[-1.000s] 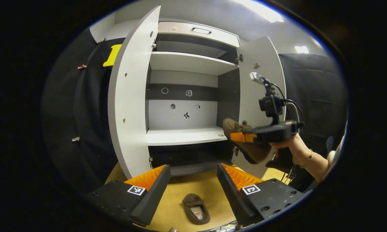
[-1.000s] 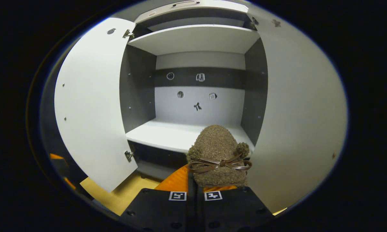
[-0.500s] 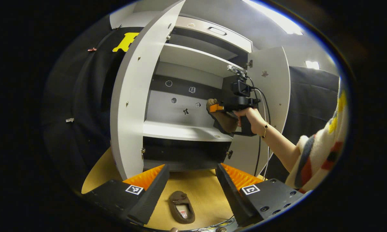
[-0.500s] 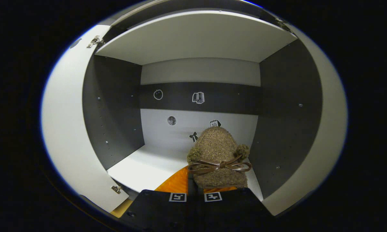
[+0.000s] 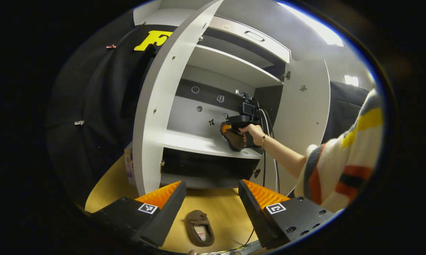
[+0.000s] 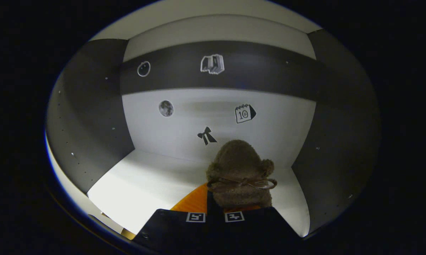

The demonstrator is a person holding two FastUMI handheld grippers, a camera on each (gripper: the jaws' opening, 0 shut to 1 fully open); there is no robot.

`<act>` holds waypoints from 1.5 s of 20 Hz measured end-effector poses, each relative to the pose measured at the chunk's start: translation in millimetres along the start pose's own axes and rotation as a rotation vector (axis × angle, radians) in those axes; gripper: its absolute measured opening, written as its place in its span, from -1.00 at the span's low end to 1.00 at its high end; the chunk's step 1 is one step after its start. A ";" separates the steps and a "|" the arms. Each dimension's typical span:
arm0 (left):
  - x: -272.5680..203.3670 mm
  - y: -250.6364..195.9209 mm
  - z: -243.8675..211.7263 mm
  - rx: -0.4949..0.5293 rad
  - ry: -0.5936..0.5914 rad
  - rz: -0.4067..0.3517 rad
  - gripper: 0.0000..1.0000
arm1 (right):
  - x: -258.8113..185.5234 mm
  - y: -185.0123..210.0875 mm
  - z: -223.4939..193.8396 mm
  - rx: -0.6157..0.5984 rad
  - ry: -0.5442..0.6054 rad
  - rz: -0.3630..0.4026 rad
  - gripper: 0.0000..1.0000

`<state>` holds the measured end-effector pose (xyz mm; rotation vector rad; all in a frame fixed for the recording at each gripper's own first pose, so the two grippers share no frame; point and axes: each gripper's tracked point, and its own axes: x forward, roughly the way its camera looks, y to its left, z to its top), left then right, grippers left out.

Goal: Grab one shoe with the right hand and put it into the shoe cabinet, grab the other shoe with the left hand and put it into the shoe cabinet; then close the right door with the right hand and the left door with the left hand.

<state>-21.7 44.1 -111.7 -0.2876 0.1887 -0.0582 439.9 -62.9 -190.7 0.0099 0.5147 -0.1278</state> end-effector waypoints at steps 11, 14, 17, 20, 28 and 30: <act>0.1 17.7 10.9 -0.026 -0.027 0.057 0.89 | -2.8 11.7 -23.2 -0.042 0.071 0.024 0.28; 2.1 12.5 6.4 -0.009 -0.016 0.044 0.89 | -32.8 6.7 -18.4 -0.100 0.020 0.010 0.94; 6.9 7.5 1.2 0.001 -0.026 0.027 0.89 | -74.6 5.6 -2.2 -0.116 -0.068 0.029 0.96; 8.0 2.6 -20.4 0.017 0.008 0.009 0.89 | -139.8 11.9 26.1 -0.079 -0.219 0.082 0.96; 13.3 25.3 -97.2 -0.013 0.101 0.076 0.87 | -321.9 23.2 11.4 -0.060 -0.468 0.172 0.96; 15.8 38.7 -128.7 0.000 0.152 0.115 0.87 | -359.2 22.3 -2.6 -0.036 -0.491 0.185 0.95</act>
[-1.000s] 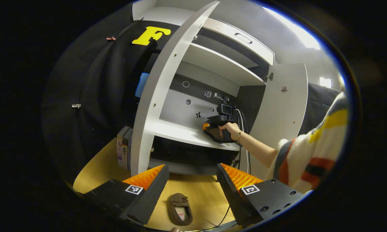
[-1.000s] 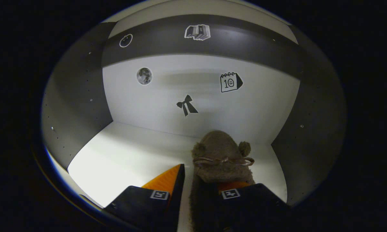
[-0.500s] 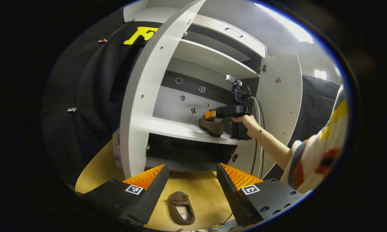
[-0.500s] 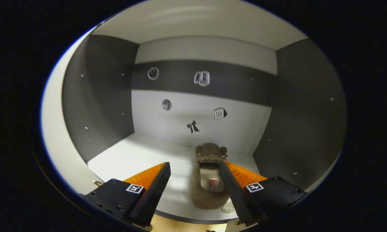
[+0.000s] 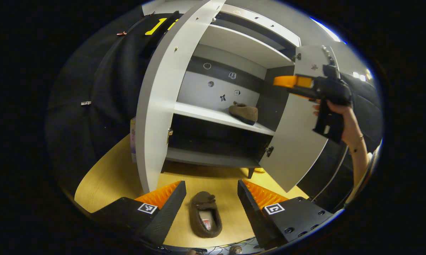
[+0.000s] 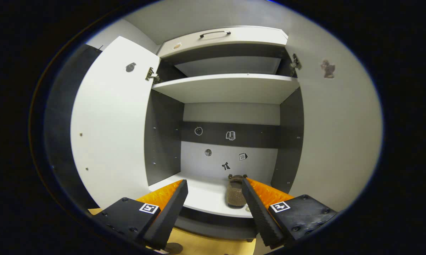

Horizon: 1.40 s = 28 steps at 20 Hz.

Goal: Grab one shoe with the right hand and put it into the shoe cabinet, grab the other shoe with the left hand and put it into the shoe cabinet; then close the right door with the right hand and the left door with the left hand.

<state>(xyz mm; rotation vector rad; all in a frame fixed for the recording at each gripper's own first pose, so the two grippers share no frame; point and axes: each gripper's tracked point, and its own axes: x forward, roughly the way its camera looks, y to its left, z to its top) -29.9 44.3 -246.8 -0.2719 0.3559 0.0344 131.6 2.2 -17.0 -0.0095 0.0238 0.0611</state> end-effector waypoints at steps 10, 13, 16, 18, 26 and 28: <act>77.1 28.0 -147.8 0.021 0.253 0.040 0.65 | -104.5 -3.7 7.4 -0.016 -0.022 -0.057 0.95; 95.9 34.4 -160.9 0.058 0.269 0.058 0.60 | -109.7 -9.0 2.0 -0.030 0.003 -0.071 0.95; 113.7 37.3 -173.1 0.029 0.295 0.063 0.25 | -109.2 -12.6 -4.2 -0.040 0.030 -0.078 0.96; 124.1 39.2 -181.9 0.007 0.310 0.057 0.02 | -109.5 -17.5 -7.2 -0.056 0.040 -0.092 0.96; 160.3 45.8 -180.2 0.054 0.269 0.065 -0.21 | -126.7 -34.9 -36.7 -0.073 0.125 -0.182 0.96; 161.5 50.9 -176.6 0.087 0.251 0.076 -0.35 | -132.2 -37.7 -46.5 -0.071 0.155 -0.199 0.96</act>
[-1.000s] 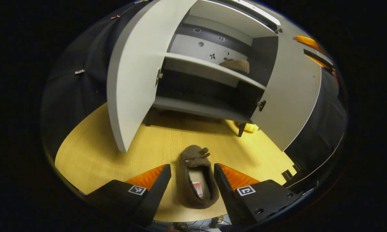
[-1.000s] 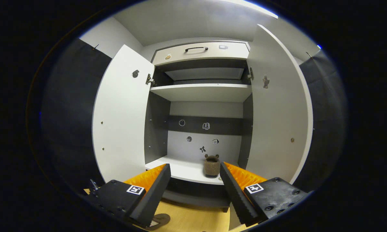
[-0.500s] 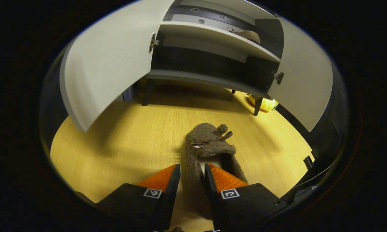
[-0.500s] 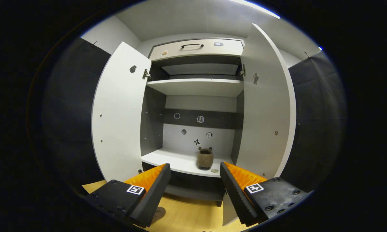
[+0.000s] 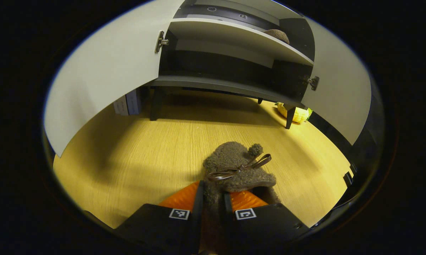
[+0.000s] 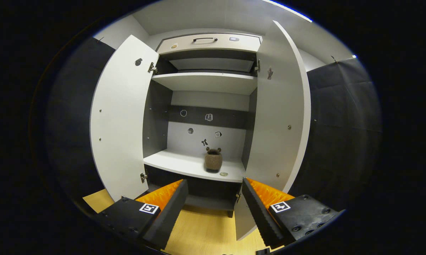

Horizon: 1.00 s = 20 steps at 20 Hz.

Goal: Grab one shoe with the right hand and put it into the shoe cabinet, grab the other shoe with the left hand and put it into the shoe cabinet; then close the right door with the right hand and the left door with the left hand.

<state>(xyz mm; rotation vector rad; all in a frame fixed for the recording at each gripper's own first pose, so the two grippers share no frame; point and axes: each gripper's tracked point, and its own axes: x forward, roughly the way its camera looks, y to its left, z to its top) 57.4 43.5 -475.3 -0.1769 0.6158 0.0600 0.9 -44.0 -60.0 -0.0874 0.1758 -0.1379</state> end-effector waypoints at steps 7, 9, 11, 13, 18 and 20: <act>-14.1 2.7 14.5 0.062 0.002 0.022 -0.86 | -7.0 6.7 -6.7 0.002 0.027 0.020 0.96; -36.9 -3.6 31.8 0.040 -0.029 0.011 -0.87 | -7.0 10.2 -4.0 0.014 0.024 0.045 0.96; -64.6 -7.0 57.4 0.024 -0.065 0.016 -0.87 | -4.3 14.2 -1.1 0.030 0.018 0.076 0.96; -96.6 -11.0 88.3 0.031 -0.103 0.025 -0.87 | -0.2 19.9 0.6 0.052 0.014 0.123 0.96; -157.5 -17.6 185.2 0.063 -0.214 0.087 -0.87 | 5.7 27.5 -0.8 0.091 0.022 0.223 0.96; -172.8 -25.4 228.7 0.043 -0.276 0.091 -0.87 | 1.4 26.0 -1.0 0.109 0.019 0.251 0.96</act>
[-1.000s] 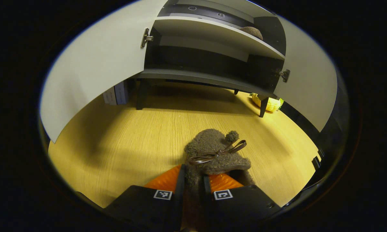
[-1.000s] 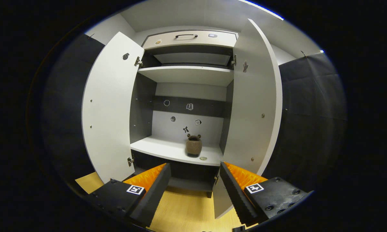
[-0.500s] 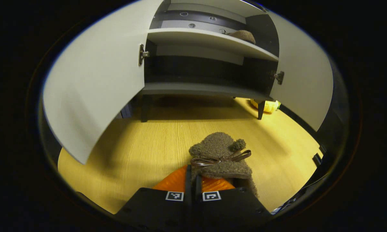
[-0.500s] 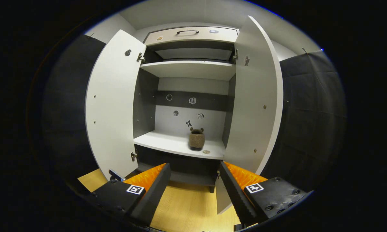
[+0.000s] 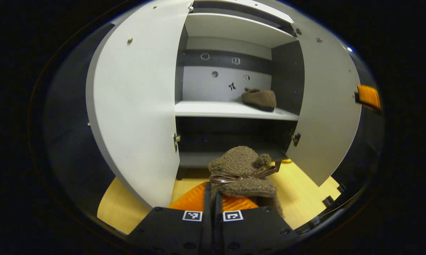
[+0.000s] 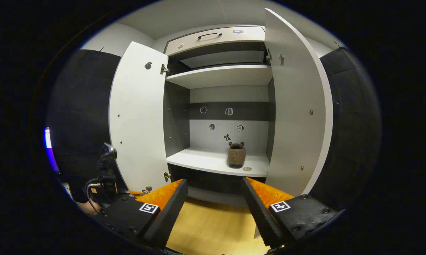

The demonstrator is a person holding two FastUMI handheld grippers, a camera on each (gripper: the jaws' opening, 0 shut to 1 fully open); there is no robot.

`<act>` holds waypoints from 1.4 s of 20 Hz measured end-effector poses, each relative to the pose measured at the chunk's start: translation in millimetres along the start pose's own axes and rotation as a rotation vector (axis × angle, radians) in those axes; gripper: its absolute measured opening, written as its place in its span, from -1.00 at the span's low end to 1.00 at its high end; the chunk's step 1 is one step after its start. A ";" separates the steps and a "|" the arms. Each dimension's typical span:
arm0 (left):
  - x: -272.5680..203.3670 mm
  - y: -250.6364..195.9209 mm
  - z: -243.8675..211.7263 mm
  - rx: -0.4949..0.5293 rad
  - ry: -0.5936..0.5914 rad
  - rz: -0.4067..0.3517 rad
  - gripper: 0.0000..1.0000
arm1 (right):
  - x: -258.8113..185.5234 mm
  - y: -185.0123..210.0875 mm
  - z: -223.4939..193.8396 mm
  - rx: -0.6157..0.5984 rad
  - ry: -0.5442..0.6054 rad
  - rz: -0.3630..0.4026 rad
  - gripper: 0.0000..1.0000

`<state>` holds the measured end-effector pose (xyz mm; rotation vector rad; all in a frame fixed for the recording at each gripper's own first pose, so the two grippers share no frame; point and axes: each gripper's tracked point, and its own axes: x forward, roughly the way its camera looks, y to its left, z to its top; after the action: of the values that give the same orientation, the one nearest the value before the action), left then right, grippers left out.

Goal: Grab one shoe with the right hand and put it into the shoe cabinet, grab the other shoe with the left hand and put it into the shoe cabinet; then close the right door with the right hand and the left door with the left hand.

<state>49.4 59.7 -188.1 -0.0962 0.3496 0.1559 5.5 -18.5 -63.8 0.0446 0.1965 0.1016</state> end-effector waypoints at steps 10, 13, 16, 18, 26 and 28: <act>47.2 -10.5 181.3 -0.004 -0.199 0.064 -0.87 | -24.9 -22.8 3.6 0.056 -0.007 0.035 0.97; 85.8 -12.8 221.1 -0.036 -0.220 0.046 -0.87 | -28.3 -18.2 4.3 0.033 -0.008 0.058 0.99; 133.4 -12.7 247.7 -0.061 -0.205 0.029 -0.87 | -31.0 -17.7 4.6 0.015 0.001 0.074 0.98; 166.7 -6.1 262.8 -0.040 -0.200 0.052 -0.87 | -28.8 -22.6 3.8 0.012 0.008 0.072 0.98; 288.7 11.3 245.1 -0.030 -0.061 0.104 -0.87 | -8.2 -34.4 -2.1 0.008 0.047 0.079 0.99; 307.9 16.9 230.5 -0.005 -0.017 0.129 -0.87 | -3.6 -29.2 -2.0 -0.008 0.049 0.092 0.99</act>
<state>409.0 145.8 -80.8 -0.0772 0.3386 0.2848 4.3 -47.8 -66.6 0.0429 0.2427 0.1957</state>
